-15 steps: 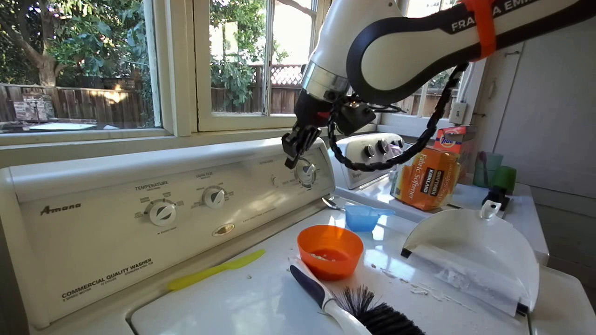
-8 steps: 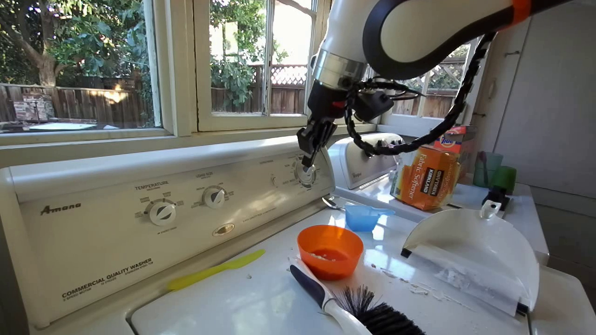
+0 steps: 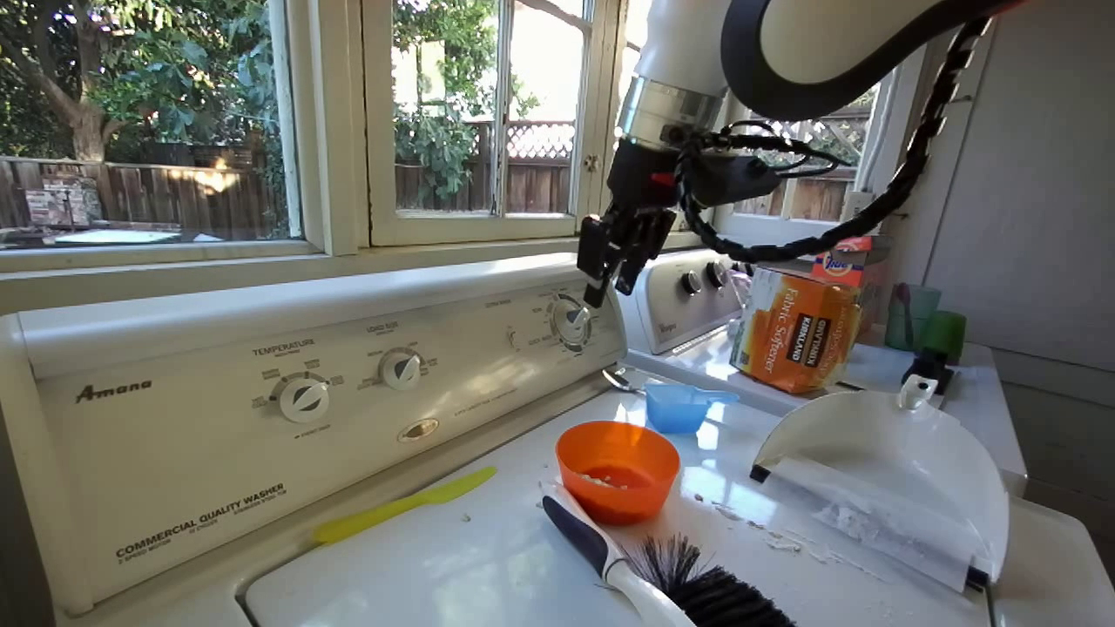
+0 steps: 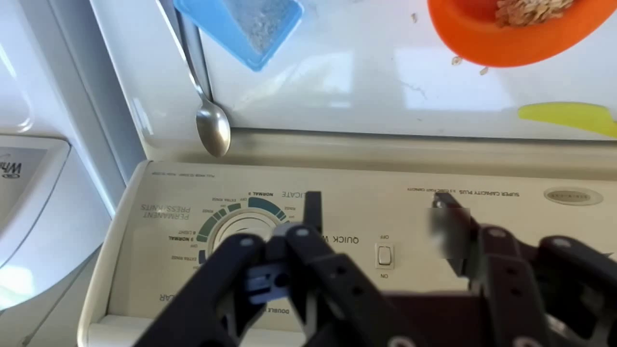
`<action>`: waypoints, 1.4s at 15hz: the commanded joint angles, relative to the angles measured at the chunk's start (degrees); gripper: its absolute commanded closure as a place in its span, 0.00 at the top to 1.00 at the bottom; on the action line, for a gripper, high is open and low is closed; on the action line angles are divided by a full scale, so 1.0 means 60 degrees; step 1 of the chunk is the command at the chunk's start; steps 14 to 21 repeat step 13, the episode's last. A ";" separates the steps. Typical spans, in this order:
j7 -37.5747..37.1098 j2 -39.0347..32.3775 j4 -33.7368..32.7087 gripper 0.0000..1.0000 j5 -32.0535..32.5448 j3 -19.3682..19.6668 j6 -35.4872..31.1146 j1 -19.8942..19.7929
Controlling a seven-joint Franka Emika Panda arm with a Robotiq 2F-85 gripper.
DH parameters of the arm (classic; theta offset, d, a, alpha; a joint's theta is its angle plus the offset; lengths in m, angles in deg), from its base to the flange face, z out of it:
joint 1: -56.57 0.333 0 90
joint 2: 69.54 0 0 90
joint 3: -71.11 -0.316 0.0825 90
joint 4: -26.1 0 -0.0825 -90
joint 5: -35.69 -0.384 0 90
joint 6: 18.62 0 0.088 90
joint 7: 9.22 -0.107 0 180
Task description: Press the button on the washer
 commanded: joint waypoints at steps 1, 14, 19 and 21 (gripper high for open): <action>-0.0893 0.0825 0.1149 0.93 0.0114 0.0225 0.0030 0.0246; -0.2188 0.1234 0.1560 1.00 0.1084 -0.0963 0.0072 -0.0765; -0.2188 0.1234 0.1560 1.00 0.1084 -0.0963 0.0072 -0.0765; -0.2188 0.1234 0.1560 1.00 0.1084 -0.0963 0.0072 -0.0765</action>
